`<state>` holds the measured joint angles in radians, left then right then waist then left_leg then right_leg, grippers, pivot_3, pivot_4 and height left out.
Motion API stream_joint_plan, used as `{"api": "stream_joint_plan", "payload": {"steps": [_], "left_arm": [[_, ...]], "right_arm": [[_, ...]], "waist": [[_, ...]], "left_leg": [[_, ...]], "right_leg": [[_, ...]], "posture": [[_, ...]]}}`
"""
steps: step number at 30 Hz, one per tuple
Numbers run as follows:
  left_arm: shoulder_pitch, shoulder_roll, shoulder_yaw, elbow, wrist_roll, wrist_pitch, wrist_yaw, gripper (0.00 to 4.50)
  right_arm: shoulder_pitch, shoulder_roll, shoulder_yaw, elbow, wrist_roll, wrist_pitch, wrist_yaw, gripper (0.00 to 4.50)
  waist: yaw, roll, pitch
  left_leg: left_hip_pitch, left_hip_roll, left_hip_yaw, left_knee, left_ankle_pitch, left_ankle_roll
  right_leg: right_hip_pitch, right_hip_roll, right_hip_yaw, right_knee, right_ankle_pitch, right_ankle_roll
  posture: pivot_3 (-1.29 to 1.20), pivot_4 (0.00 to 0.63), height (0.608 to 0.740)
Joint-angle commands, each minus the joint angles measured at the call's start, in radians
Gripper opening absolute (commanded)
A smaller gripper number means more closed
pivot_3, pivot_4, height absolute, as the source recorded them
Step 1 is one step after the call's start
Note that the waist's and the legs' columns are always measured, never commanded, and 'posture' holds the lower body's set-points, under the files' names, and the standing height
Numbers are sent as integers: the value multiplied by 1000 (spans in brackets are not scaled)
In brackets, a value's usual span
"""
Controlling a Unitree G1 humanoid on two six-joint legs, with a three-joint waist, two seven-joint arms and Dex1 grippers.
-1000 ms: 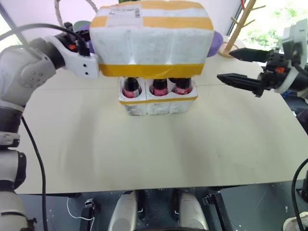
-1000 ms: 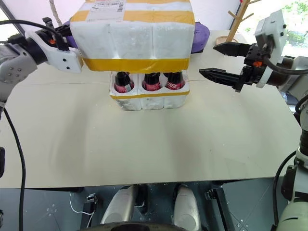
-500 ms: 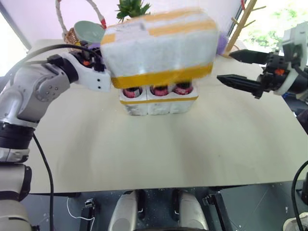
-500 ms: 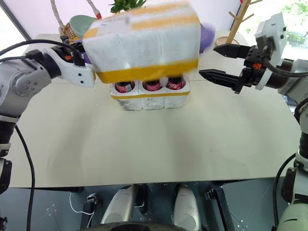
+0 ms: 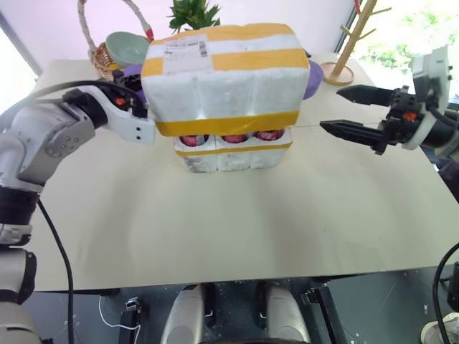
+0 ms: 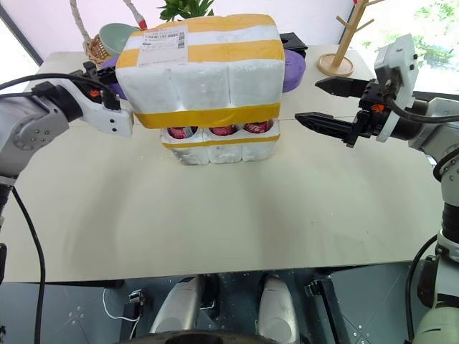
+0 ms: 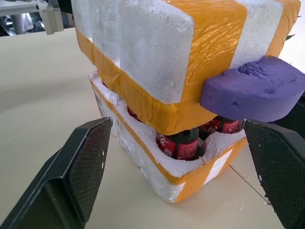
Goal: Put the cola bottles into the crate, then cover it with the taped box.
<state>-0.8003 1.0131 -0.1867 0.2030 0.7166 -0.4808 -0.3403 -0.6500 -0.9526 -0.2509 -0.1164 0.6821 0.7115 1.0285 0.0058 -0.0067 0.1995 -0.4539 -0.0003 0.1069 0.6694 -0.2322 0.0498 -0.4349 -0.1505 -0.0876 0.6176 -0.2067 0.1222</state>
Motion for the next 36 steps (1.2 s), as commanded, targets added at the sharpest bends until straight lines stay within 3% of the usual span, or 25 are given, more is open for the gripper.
{"api": "stream_joint_plan", "payload": {"steps": [1,2,5,10,18,23,28,32,36], "left_arm": [[7,7,14,-23,31,-7,27,349],[11,5,15,-25,31,-8,29,349],[20,3,28,-29,7,-3,21,1707],[29,18,51,-42,-13,-3,11,4331],[86,64,113,-70,-59,-6,-2,4427],[183,100,174,-104,-167,-9,-63,4427],[290,4,304,-201,-636,368,-351,4427],[308,-46,414,-300,-1105,922,-562,4427],[305,0,496,-309,-1374,1251,-690,4427]], "right_arm": [[-13,-10,-30,-31,13,-14,-2,4500],[-13,-10,-30,-31,13,-14,-2,4500],[-8,-11,-34,-34,15,-11,-4,4500],[0,-7,-35,-32,15,-13,-7,4500],[-12,10,-22,-27,15,-17,-13,4500],[-3,8,-21,-29,13,-17,-7,4500],[41,-4,-7,-29,-13,-40,20,4500],[77,0,8,-8,-46,-69,24,4500],[119,1,0,18,-75,-84,14,4500]], "waist": [[0,0,0],[0,0,0],[1,0,0],[4,0,0],[3,0,0],[1,0,0],[5,0,0],[3,0,0],[2,0,0]], "left_leg": [[0,0,0,0,0,0],[0,0,0,0,0,0],[0,0,0,0,0,0],[0,0,0,0,0,0],[0,0,-1,0,0,0],[0,0,-1,0,0,0],[0,0,-2,1,0,0],[0,1,-3,5,1,-1],[-1,1,-4,11,-1,0]], "right_leg": [[0,0,0,0,0,0],[0,0,0,0,0,0],[0,0,0,0,0,0],[0,0,0,0,0,0],[0,0,0,0,0,0],[0,0,0,0,0,0],[0,0,0,0,0,0],[1,0,0,2,0,0],[3,0,0,5,-1,1]], "posture": [[0,150,736],[0,150,736],[0,150,736],[0,150,736],[0,150,736],[0,150,736],[0,150,736],[0,150,736],[0,150,736]]}}
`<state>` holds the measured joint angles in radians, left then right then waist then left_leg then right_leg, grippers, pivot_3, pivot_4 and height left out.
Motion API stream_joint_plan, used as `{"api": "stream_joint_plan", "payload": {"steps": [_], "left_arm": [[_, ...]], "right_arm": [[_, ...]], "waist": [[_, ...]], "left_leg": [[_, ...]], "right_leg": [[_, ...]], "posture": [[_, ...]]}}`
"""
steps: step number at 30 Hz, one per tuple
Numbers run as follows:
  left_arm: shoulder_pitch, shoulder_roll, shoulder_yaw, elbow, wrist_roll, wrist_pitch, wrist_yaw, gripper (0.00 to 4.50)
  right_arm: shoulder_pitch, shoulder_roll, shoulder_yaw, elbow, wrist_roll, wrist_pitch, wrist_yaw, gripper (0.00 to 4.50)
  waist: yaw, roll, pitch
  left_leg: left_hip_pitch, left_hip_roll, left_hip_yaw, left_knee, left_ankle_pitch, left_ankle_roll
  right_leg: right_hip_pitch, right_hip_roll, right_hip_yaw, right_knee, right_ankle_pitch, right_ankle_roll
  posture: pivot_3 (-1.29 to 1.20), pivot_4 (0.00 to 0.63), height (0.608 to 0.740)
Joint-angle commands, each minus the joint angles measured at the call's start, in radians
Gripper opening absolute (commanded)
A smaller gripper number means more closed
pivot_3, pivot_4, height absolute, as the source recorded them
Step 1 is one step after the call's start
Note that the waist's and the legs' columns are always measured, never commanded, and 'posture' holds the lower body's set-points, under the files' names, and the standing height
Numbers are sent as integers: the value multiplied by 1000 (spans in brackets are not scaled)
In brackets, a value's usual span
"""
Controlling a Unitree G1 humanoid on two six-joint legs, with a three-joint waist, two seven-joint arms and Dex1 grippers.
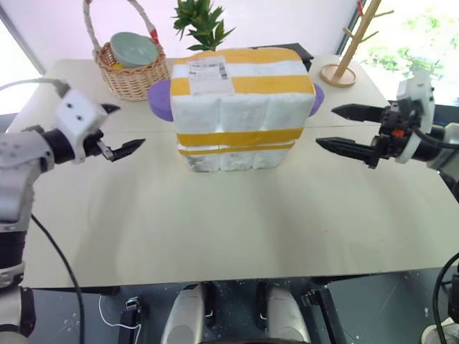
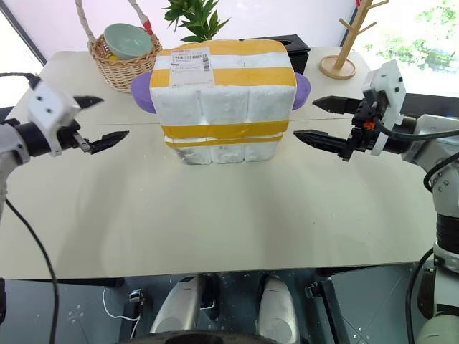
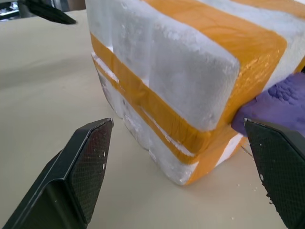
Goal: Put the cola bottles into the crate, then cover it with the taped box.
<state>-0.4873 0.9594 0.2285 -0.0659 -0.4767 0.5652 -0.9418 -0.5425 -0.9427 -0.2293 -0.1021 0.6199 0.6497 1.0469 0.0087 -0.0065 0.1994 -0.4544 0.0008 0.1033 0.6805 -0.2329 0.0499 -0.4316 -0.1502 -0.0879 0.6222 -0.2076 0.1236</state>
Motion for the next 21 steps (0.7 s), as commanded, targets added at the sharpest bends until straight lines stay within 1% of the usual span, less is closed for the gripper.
{"api": "stream_joint_plan", "payload": {"steps": [1,3,5,9,13,15,16,18,21], "left_arm": [[14,77,101,-55,-222,236,-134,4427],[54,120,139,-83,-288,278,-213,4427],[72,139,165,-100,-325,296,-244,4427],[75,170,193,-92,-345,313,-252,4427],[71,169,209,-84,-344,304,-232,4427],[61,161,214,-81,-345,304,-210,4427],[54,157,217,-79,-352,311,-199,4427],[39,148,220,-81,-369,319,-181,4427],[14,131,222,-94,-403,337,-161,4427]], "right_arm": [[18,-12,-31,3,-8,-15,-3,4500],[26,-22,-48,-3,6,-1,2,4500],[28,-29,-57,-6,16,10,7,4500],[34,-48,-70,-7,32,36,27,4500],[6,-39,-78,7,52,53,18,4500],[-65,-17,-100,29,109,94,-5,4500],[-128,-2,-88,51,116,97,-18,4500],[-241,29,-42,96,98,92,-38,4500],[-422,111,58,187,47,70,-31,4500]], "waist": [[-2,0,0],[-3,0,0],[-3,0,0],[0,0,0],[0,0,0],[-3,0,0],[-4,1,0],[-9,1,1],[-20,1,0]], "left_leg": [[0,0,0,1,0,0],[0,0,0,1,0,0],[0,0,0,1,0,0],[0,0,-1,1,-1,-1],[0,0,-1,0,-1,-1],[0,0,0,0,-1,-1],[0,0,0,0,-1,-1],[0,0,0,0,-1,-1],[0,0,-1,-1,-1,-2]], "right_leg": [[0,0,0,0,0,0],[0,0,0,0,0,0],[0,0,0,0,0,0],[0,0,0,-1,0,-1],[0,0,0,-2,0,-1],[0,0,0,-2,0,-1],[0,0,0,-2,0,-1],[-1,0,0,-2,0,-1],[-1,0,0,-2,0,-1]], "posture": [[0,150,736],[0,150,736],[0,150,736],[0,150,736],[0,150,736],[0,150,736],[0,150,736],[0,150,736],[0,150,736]]}}
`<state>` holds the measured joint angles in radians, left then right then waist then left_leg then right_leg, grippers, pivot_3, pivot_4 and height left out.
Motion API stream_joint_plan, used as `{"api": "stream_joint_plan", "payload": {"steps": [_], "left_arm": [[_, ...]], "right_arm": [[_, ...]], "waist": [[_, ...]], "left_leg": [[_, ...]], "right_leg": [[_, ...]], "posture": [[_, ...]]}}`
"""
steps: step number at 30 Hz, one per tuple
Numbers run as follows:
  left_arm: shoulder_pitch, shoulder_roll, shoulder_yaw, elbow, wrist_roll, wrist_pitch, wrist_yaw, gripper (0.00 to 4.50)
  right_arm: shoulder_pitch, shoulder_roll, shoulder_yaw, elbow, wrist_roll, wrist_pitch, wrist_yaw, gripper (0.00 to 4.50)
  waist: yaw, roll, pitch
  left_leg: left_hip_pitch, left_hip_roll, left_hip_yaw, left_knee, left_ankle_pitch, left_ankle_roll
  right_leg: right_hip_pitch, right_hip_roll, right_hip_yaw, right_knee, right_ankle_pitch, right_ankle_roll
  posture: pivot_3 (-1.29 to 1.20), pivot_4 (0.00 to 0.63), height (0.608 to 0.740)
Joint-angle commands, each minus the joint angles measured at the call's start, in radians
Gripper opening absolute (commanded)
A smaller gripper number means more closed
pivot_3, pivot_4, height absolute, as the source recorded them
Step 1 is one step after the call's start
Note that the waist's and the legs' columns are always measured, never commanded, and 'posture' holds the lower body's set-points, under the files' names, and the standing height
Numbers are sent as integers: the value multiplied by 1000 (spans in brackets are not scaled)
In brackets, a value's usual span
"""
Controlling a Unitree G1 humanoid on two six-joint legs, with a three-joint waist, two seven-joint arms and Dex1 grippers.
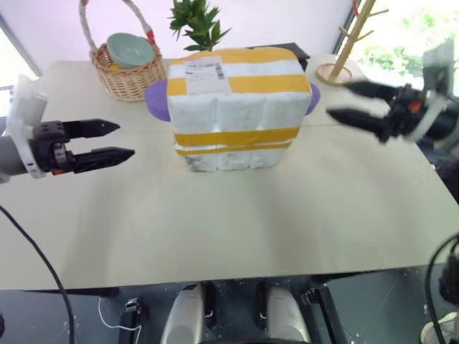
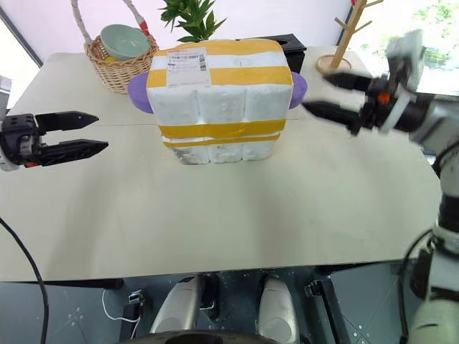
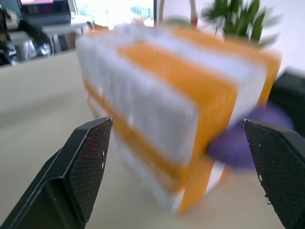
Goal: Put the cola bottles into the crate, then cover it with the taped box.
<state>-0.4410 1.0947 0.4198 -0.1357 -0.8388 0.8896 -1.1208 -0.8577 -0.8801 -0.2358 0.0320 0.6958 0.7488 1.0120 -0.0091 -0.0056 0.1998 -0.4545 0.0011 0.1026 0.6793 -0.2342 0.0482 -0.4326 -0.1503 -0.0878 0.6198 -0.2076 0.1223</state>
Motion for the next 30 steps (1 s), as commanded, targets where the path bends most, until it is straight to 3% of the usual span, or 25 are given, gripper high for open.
{"api": "stream_joint_plan", "payload": {"steps": [1,7,10,12,16,21,24,30], "left_arm": [[-38,-8,27,-29,-46,15,22,4427],[-25,-26,27,-75,-75,25,46,4427],[-22,-35,31,-91,-78,18,66,4427],[-49,-38,45,-87,-114,40,86,4427],[-224,-73,13,-25,-164,61,165,4427],[-525,-199,-144,149,-88,54,232,4427],[-682,-301,-303,283,23,-6,154,4427],[-903,-471,-505,680,270,-243,-44,4427]], "right_arm": [[-151,74,94,84,-48,-45,15,4500],[-378,244,220,352,-200,-205,36,4500],[-424,256,231,427,-235,-230,66,4500],[-392,211,217,367,-209,-199,123,4500],[-220,53,118,108,-72,-49,219,4500],[97,-104,-64,-185,96,124,231,4500],[283,-128,-171,-320,157,171,199,4500],[471,-135,-234,-416,132,157,102,4500]], "waist": [[-7,0,0],[-10,0,0],[-4,0,0],[2,0,0],[25,0,0],[27,0,-1],[26,-2,-2],[22,-2,-2]], "left_leg": [[0,0,0,-1,0,0],[-1,0,2,-1,0,0],[-1,-1,1,-1,0,0],[-2,-1,0,-1,0,0],[-7,-2,-2,1,0,1],[-4,-3,-1,3,0,1],[-1,-4,-1,4,0,1],[1,-3,-1,4,-1,2]], "right_leg": [[0,0,0,0,0,0],[-1,0,0,0,0,0],[-1,0,0,-1,0,0],[0,0,0,-1,0,0],[-1,0,-1,-3,0,1],[4,0,-5,-4,1,3],[8,0,-5,-3,2,3],[6,0,-3,-3,2,3]], "posture": [[0,150,736],[0,150,736],[0,150,736],[0,150,736],[0,150,736],[0,150,736],[0,150,736],[0,150,736]]}}
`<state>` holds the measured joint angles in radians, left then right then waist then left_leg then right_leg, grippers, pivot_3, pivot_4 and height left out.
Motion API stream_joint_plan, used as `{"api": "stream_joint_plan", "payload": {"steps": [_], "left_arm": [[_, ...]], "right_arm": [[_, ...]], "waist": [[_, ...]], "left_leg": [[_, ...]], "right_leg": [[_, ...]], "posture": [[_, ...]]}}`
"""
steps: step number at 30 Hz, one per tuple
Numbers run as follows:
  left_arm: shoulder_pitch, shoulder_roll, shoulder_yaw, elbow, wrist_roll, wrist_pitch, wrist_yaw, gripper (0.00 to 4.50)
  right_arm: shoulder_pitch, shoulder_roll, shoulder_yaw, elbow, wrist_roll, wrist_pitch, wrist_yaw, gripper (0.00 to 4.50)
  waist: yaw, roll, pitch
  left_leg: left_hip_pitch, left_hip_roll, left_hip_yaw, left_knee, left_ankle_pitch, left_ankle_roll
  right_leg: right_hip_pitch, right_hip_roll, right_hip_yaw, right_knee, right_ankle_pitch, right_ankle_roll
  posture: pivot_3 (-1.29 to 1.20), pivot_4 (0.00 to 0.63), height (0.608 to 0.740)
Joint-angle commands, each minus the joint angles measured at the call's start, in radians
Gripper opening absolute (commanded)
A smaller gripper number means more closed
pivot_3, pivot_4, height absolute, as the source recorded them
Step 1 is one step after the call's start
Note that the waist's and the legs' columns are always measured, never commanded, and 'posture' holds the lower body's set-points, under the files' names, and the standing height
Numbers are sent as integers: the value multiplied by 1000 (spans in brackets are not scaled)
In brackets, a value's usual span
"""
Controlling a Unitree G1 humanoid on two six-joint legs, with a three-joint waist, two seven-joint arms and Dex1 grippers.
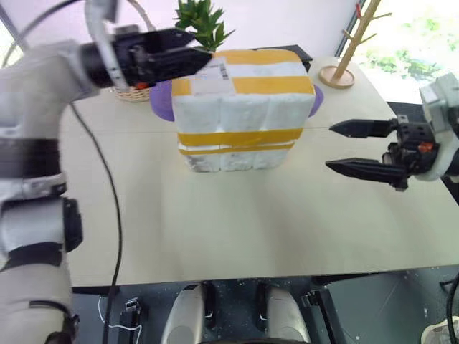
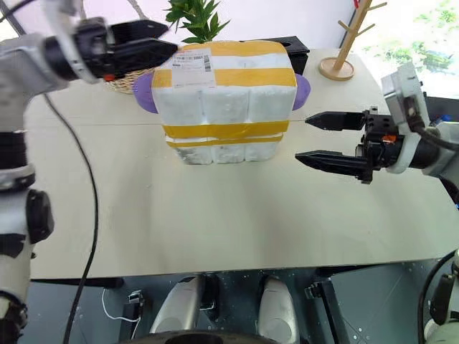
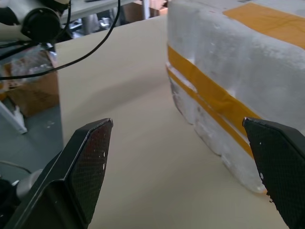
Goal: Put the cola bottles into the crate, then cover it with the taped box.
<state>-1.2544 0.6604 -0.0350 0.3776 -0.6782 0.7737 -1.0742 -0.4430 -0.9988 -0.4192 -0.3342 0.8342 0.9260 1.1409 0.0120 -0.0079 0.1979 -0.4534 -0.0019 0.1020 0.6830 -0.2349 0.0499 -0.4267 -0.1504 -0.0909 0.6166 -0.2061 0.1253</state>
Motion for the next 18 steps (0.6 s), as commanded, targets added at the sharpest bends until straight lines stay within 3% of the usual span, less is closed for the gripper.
{"api": "stream_joint_plan", "payload": {"steps": [1,8,18], "left_arm": [[-122,-63,-68,236,144,-167,-121,4427],[-244,-204,-121,608,346,-396,-220,4427],[-211,-251,-111,717,482,-486,-261,4427]], "right_arm": [[83,-17,-58,-58,-11,-29,-34,4500],[137,4,-62,-85,9,-43,-127,4500],[138,29,-11,-74,4,-78,-178,4500]], "waist": [[2,0,0],[2,0,0],[4,-1,-6]], "left_leg": [[0,1,0,0,0,0],[-6,1,0,1,-1,3],[-3,1,-2,3,-7,11]], "right_leg": [[0,0,0,0,0,0],[-4,-1,0,-1,0,1],[0,-2,0,-2,0,1]], "posture": [[0,150,736],[0,150,736],[0,150,736]]}}
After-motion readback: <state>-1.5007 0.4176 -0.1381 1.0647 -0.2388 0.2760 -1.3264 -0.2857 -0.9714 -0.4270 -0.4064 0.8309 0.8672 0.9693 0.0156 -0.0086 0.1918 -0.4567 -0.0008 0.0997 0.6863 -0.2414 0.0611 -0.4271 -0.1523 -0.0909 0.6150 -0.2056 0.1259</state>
